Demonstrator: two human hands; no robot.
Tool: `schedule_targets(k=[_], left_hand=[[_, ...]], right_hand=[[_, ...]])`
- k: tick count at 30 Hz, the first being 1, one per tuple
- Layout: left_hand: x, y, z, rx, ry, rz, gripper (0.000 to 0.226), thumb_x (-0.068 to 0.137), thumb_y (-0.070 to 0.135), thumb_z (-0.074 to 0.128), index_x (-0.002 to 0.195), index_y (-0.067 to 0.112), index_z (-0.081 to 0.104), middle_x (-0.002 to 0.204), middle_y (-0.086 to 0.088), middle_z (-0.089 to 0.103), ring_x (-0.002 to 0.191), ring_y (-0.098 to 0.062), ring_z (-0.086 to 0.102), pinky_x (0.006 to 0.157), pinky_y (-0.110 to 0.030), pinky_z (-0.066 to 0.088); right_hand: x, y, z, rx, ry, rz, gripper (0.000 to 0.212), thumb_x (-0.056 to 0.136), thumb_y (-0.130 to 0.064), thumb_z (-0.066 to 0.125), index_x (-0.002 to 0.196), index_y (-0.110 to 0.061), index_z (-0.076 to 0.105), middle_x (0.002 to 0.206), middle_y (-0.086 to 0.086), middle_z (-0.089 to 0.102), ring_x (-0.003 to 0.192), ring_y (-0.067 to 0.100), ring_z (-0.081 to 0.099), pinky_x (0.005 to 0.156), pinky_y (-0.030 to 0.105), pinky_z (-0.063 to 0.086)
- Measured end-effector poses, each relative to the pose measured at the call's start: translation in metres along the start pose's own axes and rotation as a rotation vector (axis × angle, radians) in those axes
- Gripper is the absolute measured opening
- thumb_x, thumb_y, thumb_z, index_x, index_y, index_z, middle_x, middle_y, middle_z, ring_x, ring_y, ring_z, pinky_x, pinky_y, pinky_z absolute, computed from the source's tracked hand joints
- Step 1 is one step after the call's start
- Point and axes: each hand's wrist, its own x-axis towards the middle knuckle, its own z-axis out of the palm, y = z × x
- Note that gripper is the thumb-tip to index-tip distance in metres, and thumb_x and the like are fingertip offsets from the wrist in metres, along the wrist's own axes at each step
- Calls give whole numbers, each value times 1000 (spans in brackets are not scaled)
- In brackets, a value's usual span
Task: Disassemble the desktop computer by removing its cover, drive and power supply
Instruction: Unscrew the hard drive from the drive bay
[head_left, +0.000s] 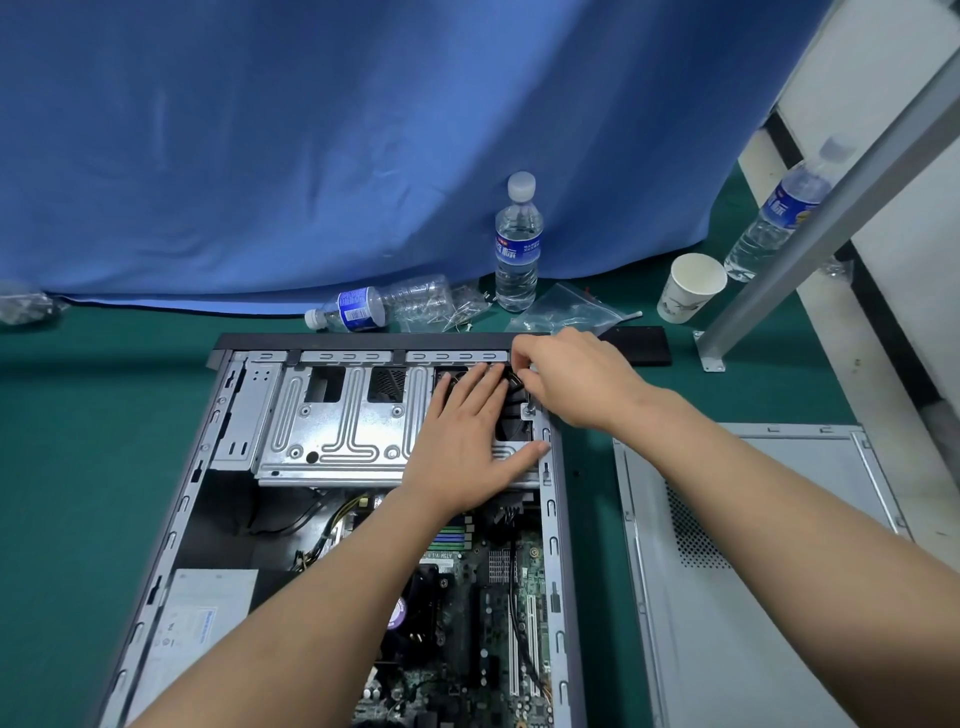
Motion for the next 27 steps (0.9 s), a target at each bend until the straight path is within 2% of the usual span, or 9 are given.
schedule_targets(k=[3, 6, 8, 11, 14, 17, 21, 24, 27], left_hand=[[0, 0, 0, 2, -2, 0, 94, 80, 78, 19, 148, 15, 32, 158, 3, 22, 146, -12, 9, 119, -34, -5], [0, 0, 0, 1, 1, 0, 94, 80, 78, 19, 148, 14, 33, 157, 2, 23, 146, -13, 10, 118, -34, -5], [-1, 0, 0, 2, 6, 1, 93, 80, 78, 19, 148, 16, 33, 157, 2, 23, 146, -12, 10, 118, -33, -5], [0, 0, -1, -4, 8, 6, 91, 80, 77, 20, 148, 18, 32, 157, 3, 25, 145, -12, 10, 119, -33, -4], [-1, 1, -2, -7, 3, 3, 93, 79, 77, 21, 149, 17, 31, 157, 3, 23, 146, -13, 11, 119, -34, -4], [-1, 1, -2, -10, -1, 0, 93, 78, 77, 20, 149, 17, 31, 158, 4, 21, 146, -13, 10, 118, -34, -4], [0, 0, -1, -3, -10, 2, 94, 79, 78, 18, 149, 16, 31, 158, 3, 19, 146, -12, 8, 119, -34, -5], [0, -1, 0, -4, -8, 1, 95, 79, 78, 18, 149, 15, 31, 158, 3, 20, 146, -12, 8, 119, -34, -5], [0, 0, 0, -7, -3, -2, 94, 79, 78, 18, 148, 15, 32, 158, 2, 22, 146, -13, 10, 119, -35, -3]], right_hand=[[1, 9, -9, 140, -136, -48, 15, 91, -19, 54, 106, -19, 53, 67, -10, 45, 77, 21, 48, 65, 31, 34], [3, 13, -17, 233, -250, -31, 16, 89, -17, 58, 104, -18, 53, 73, -8, 50, 78, 18, 51, 64, 28, 35], [3, 9, -15, 174, -227, -19, 14, 90, -22, 57, 102, -18, 52, 81, -4, 54, 80, 20, 50, 65, 29, 35], [2, -4, -7, -27, -71, 17, 21, 95, -36, 47, 104, -18, 54, 97, 7, 60, 90, 29, 54, 67, 33, 34], [2, -13, 1, -136, 22, -19, 14, 96, -20, 44, 106, -15, 52, 98, 10, 60, 92, 34, 57, 63, 33, 32], [2, -10, 0, -64, -10, -54, 17, 92, -14, 47, 109, -15, 49, 95, 9, 60, 88, 34, 55, 64, 33, 32], [1, 6, -12, 171, -182, -77, 21, 89, -12, 56, 108, -17, 49, 71, -12, 44, 76, 19, 44, 65, 28, 31], [1, 7, -13, 155, -212, -21, 16, 89, -20, 59, 102, -19, 51, 76, -7, 45, 78, 20, 48, 66, 30, 35], [0, -1, -7, 5, -85, 61, 21, 93, -36, 51, 101, -17, 54, 90, 3, 55, 87, 28, 52, 67, 32, 33]])
